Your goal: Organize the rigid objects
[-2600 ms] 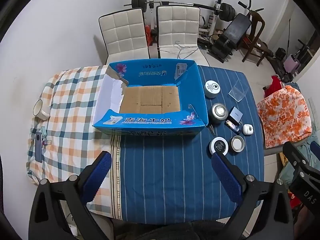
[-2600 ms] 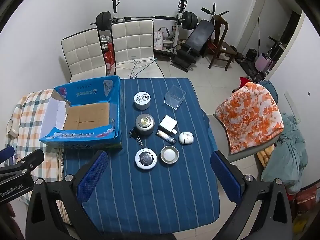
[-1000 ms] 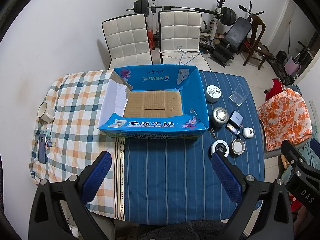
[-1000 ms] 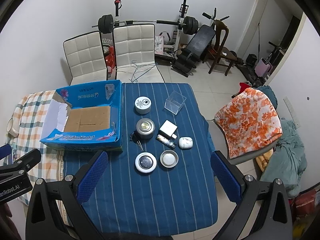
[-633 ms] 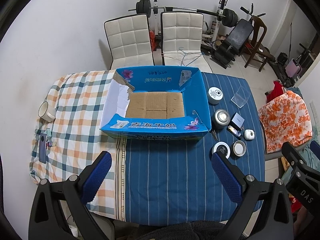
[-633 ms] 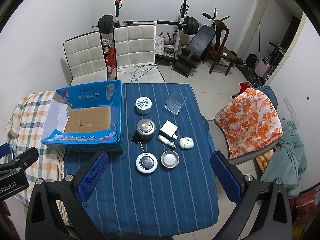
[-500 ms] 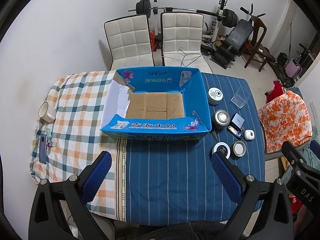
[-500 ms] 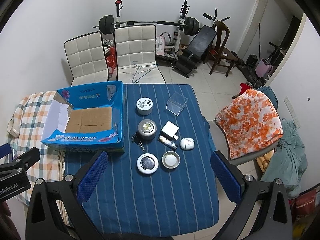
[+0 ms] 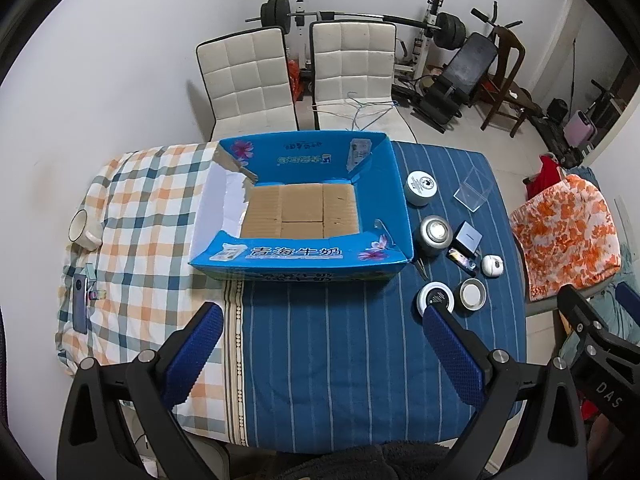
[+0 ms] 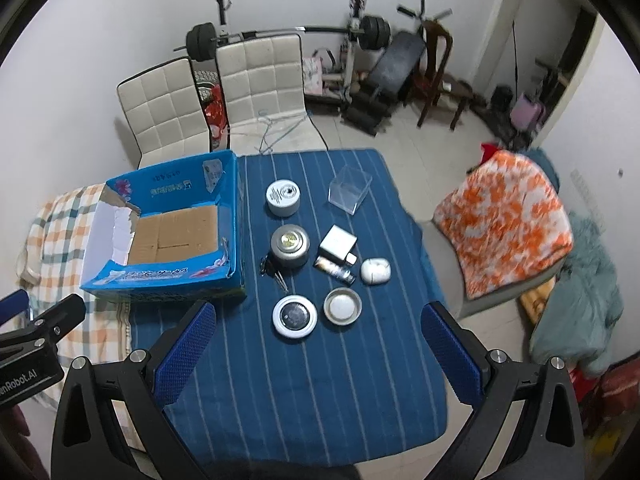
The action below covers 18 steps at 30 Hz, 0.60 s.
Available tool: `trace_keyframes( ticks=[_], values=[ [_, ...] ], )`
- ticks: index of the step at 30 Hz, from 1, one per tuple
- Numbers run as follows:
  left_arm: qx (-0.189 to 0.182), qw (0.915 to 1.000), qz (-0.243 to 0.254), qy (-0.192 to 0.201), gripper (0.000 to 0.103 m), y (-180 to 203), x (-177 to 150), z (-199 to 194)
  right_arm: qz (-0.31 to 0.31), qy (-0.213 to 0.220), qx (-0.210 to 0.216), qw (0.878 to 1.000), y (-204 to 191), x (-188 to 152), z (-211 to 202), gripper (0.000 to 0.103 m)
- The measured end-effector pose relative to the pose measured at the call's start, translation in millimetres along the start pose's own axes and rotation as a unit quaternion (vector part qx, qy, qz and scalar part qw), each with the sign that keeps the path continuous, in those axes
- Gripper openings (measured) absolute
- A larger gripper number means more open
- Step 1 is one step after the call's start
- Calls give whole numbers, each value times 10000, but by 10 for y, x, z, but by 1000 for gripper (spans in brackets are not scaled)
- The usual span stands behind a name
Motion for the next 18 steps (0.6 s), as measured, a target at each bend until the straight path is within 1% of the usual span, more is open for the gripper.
trace_keyframes(
  ticks=[2, 3, 5, 7, 9, 12, 13, 14, 15, 18],
  values=[
    [-50, 10000, 53, -19, 102, 61, 18, 45, 256, -116, 55, 9996, 129, 32, 157, 103],
    [-66, 9999, 87, -14, 102, 98, 42, 75, 398, -261, 120, 9988, 206, 57, 294, 103],
    [-146, 9998, 167, -7, 102, 204, 144, 207, 627, -478, 200, 9967, 321, 105, 564, 103],
    [-189, 9996, 221, -35, 102, 293, 301, 394, 856, -680, 171, 9939, 462, 184, 912, 103],
    [-161, 9997, 198, 20, 102, 373, 514, 628, 1078, -853, 158, 9904, 581, 280, 1324, 103],
    [-187, 9997, 130, -114, 102, 570, 873, 1150, 1375, -1148, 112, 9838, 730, 462, 1992, 103],
    [-128, 9996, 162, -166, 102, 627, 969, 1312, 1451, -1211, 98, 9819, 736, 516, 2147, 103],
    [-60, 9995, 230, -198, 102, 691, 1070, 1475, 1576, -1300, 91, 9789, 774, 594, 2411, 103],
    [27, 9993, 315, -203, 102, 749, 1149, 1617, 1654, -1364, 89, 9767, 790, 628, 2553, 103],
    [278, 9980, 505, -276, 102, 883, 1330, 1981, 1961, -1617, 129, 9671, 817, 795, 3192, 103]
  ],
)
Point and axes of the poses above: each gripper's, at about its wrist camera, not at the fingertips, and z roughly the way its jaws point, y to its right, x to its top, the point moved 10 cm from there along z, roughly the way its jaws point, and after that the axes turned 7 degrees about y, right-handed, at the moved point
